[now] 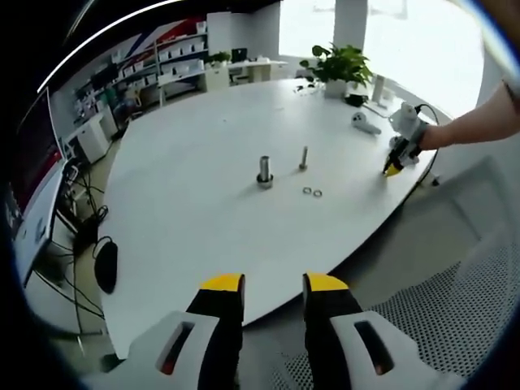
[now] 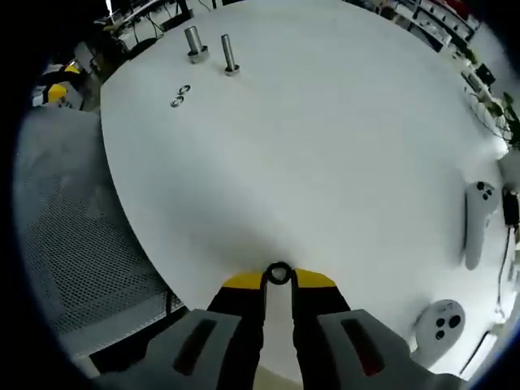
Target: Place the washer onto the threaded stud by aligning its center hole with the stud, sliding it down to the base, and recovering from edge contact or off-axis alignment until the washer reaches the visible bottom stop.
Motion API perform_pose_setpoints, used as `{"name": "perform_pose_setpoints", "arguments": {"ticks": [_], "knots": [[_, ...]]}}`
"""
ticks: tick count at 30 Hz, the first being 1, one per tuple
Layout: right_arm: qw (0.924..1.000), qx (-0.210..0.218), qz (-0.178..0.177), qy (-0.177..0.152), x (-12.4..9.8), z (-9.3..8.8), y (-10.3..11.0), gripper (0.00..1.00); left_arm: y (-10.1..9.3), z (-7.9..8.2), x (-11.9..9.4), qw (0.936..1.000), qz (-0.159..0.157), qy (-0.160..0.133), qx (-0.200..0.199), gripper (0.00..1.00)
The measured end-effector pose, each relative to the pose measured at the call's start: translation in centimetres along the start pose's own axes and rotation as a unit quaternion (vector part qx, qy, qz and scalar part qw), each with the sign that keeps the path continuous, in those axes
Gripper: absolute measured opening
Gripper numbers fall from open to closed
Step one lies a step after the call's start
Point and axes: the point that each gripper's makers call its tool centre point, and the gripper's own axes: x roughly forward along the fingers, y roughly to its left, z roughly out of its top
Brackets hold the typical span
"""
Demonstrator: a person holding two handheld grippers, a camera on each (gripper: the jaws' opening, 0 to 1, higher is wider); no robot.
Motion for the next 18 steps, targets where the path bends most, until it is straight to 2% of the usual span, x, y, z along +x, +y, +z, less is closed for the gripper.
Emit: {"name": "perform_pose_setpoints", "arguments": {"ticks": [2,5,8,11,14,18], "knots": [[0.9999,-0.013,0.002,0.003,0.1,0.4,0.2,0.13,0.0,0.0,-0.1,1.0,0.001,-0.002,0.0,0.27],[0.9999,-0.002,0.009,-0.01,0.3,1.6,0.5,0.13,0.2,0.2,-0.2,1.0,0.005,-0.006,-0.003,0.27],[0.9994,0.003,0.018,-0.028,0.1,3.9,1.5,0.13,0.3,0.2,-0.1,1.0,0.006,-0.006,-0.002,0.27],[0.9983,-0.033,0.018,-0.046,-0.3,6.6,2.2,0.13,0.4,0.3,-0.2,0.9999,0.01,-0.009,0.0,0.27],[0.9966,-0.044,0.022,-0.066,-0.7,9.7,2.6,0.13,0.7,0.8,-0.4,0.9996,0.016,-0.021,-0.007,0.27],[0.9939,-0.054,0.027,-0.093,-1.4,13.5,3.0,0.13,0.6,0.5,-0.3,0.9998,0.015,-0.014,-0.003,0.27]]}}
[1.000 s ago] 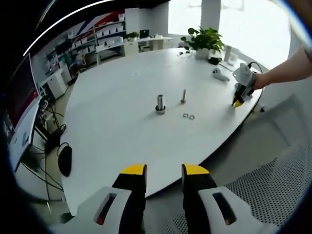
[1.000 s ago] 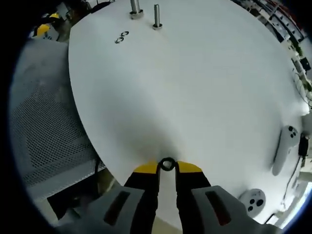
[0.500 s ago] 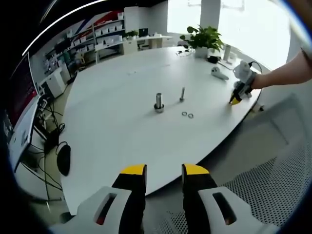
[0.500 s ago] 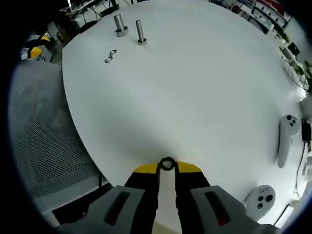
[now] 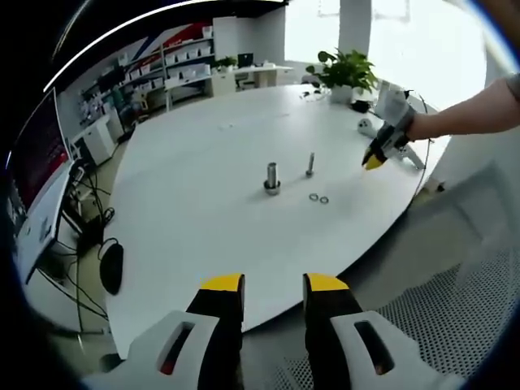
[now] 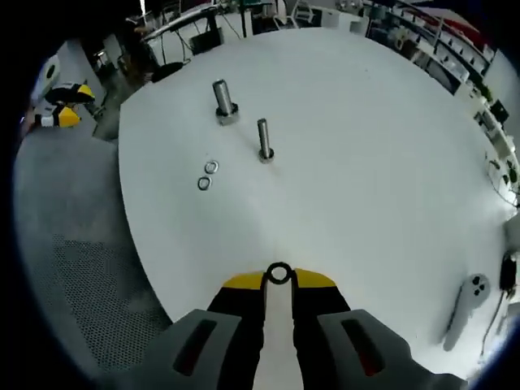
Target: Place the washer onto the threaded stud by aligning its center hole with the stud, sliding it down to the base, and recovering from edge contact or off-axis alignment until the washer reaches the visible bottom stop.
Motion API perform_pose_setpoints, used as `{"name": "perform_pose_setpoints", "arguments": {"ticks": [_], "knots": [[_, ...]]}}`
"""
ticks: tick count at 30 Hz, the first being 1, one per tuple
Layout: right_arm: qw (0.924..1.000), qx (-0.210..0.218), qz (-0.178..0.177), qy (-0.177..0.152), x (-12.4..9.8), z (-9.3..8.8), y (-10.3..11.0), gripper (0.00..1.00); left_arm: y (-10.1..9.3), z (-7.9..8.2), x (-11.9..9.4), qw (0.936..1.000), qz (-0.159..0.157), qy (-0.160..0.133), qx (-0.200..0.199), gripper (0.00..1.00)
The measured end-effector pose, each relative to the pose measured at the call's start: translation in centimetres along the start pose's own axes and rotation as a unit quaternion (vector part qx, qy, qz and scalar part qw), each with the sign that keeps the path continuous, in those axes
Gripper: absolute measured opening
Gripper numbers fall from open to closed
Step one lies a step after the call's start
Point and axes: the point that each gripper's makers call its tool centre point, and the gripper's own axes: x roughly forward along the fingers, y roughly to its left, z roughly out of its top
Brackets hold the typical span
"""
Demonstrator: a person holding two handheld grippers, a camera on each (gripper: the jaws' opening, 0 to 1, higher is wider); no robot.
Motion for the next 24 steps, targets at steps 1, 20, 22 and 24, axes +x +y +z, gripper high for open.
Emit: {"name": "perform_pose_setpoints", "arguments": {"ticks": [1,20,22,24], "knots": [[0.9999,-0.006,0.0,-0.008,0.0,1.2,0.0,0.13,0.1,0.0,0.0,1.0,0.001,0.0,0.0,0.27],[0.9973,-0.053,0.017,-0.047,1.6,9.9,1.0,0.13,0.4,0.0,-0.1,0.9999,0.009,-0.002,-0.008,0.26],[0.9971,-0.057,0.02,-0.046,1.8,10.2,1.1,0.13,0.4,0.1,-0.1,0.9999,0.009,-0.004,-0.008,0.26],[0.9968,-0.065,0.02,-0.04,2.1,10.2,1.1,0.13,0.4,0.1,-0.1,0.9999,0.009,-0.005,-0.009,0.26]]}}
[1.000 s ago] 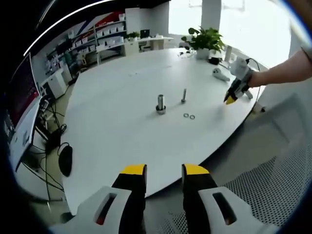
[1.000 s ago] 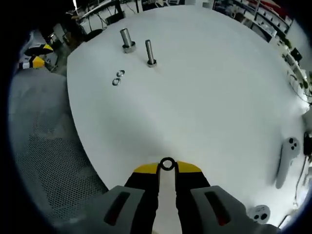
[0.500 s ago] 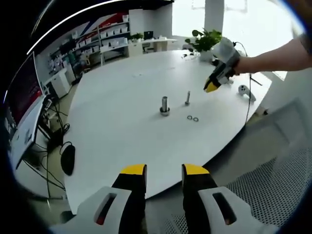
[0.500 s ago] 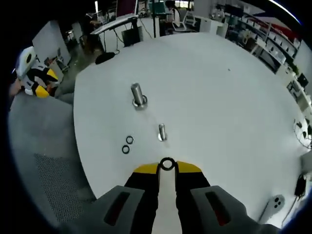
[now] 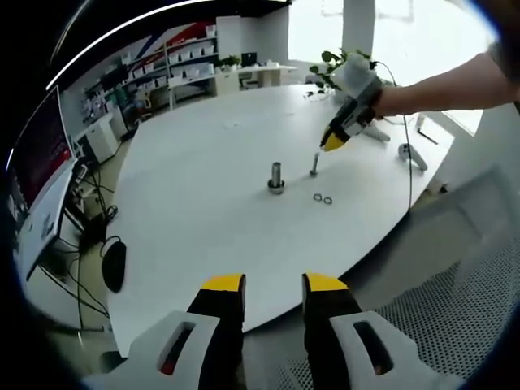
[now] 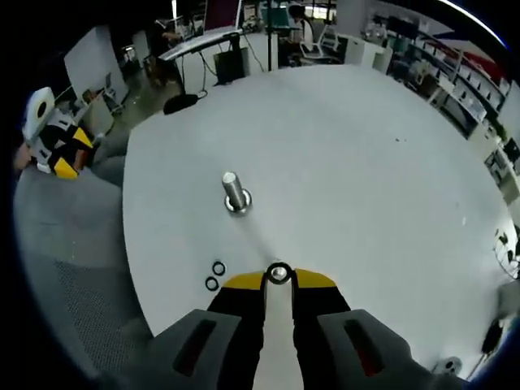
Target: Place the washer onto the threaded stud by aligning its center hole with the stud, sliding it down to the base, and recovering from edge contact or off-axis alignment until the washer reaches the visible bottom stop.
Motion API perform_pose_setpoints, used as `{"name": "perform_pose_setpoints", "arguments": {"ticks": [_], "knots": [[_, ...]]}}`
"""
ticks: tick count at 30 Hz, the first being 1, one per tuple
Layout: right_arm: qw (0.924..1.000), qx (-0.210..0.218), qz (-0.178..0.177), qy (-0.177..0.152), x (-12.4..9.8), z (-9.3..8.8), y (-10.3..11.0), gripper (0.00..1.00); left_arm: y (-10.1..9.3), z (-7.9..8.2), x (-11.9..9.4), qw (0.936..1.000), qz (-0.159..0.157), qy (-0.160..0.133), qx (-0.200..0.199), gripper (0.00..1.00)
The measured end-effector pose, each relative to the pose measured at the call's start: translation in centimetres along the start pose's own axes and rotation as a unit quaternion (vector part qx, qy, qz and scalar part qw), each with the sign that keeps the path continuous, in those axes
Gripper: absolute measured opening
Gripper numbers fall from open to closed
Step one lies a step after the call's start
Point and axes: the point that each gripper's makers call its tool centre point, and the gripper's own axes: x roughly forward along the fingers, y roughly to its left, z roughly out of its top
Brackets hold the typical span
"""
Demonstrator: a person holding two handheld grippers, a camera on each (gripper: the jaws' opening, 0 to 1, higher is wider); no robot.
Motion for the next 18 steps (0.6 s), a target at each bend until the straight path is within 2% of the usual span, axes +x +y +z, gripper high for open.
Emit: {"name": "perform_pose_setpoints", "arguments": {"ticks": [9,18], "knots": [[0.9996,-0.024,0.002,0.015,1.0,0.3,0.2,0.13,0.0,-0.1,0.0,1.0,-0.002,0.002,0.0,0.25],[0.9987,-0.035,0.006,0.037,1.9,-0.3,0.4,0.13,0.1,-0.1,0.0,1.0,0.001,0.002,-0.002,0.25]]}}
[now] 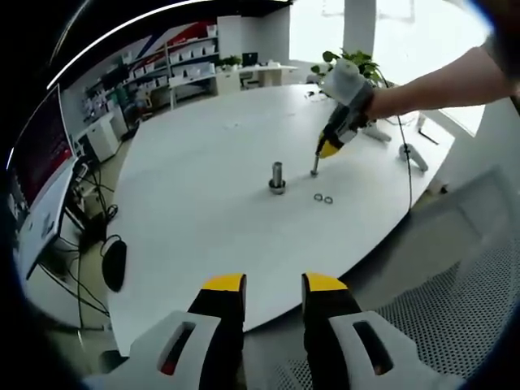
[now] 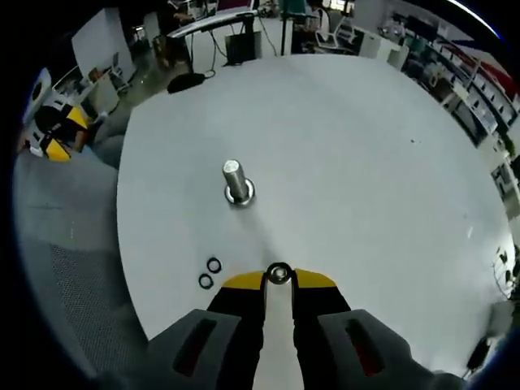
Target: Place the washer onto the threaded stud by aligning its center hole with the stud, sliding it down to the base, and recovering from edge contact or off-axis alignment until the washer reaches the visible bottom stop.
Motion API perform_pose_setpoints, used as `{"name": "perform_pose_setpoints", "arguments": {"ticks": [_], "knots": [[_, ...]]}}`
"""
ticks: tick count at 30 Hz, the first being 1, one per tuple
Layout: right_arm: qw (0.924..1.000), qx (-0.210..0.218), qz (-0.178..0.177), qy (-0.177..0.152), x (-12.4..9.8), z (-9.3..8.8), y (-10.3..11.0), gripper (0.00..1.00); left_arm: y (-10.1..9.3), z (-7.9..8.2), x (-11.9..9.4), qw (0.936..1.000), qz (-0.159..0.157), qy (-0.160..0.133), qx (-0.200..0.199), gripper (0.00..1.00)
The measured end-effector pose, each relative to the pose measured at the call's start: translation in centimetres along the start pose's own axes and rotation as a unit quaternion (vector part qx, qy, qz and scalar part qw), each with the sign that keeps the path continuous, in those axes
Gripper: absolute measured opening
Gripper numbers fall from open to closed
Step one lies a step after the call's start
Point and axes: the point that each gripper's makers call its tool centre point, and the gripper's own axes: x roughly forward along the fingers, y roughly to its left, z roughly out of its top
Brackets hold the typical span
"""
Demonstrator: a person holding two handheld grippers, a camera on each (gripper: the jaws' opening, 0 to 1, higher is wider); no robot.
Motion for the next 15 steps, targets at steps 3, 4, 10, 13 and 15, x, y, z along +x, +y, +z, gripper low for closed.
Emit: {"name": "perform_pose_setpoints", "arguments": {"ticks": [3,4,10,13,15], "knots": [[1.0,-0.005,0.001,0.006,0.5,-0.1,-0.2,0.13,0.0,0.0,0.0,1.0,0.0,0.0,0.0,0.25],[1.0,-0.005,0.001,0.008,0.6,-0.1,-0.2,0.13,0.0,0.0,0.0,1.0,0.0,-0.001,0.0,0.25],[0.9997,-0.005,0.005,0.024,1.9,-0.7,-0.2,0.13,-0.1,0.0,0.0,1.0,-0.001,0.001,0.0,0.25],[0.9994,-0.007,0.005,0.032,2.8,-1.1,-0.1,0.13,-0.1,-0.1,0.0,1.0,-0.001,0.003,-0.002,0.25],[0.9993,-0.003,0.007,0.037,3.2,-1.3,0.0,0.13,-0.1,-0.1,0.0,1.0,0.0,0.003,-0.002,0.25]]}}
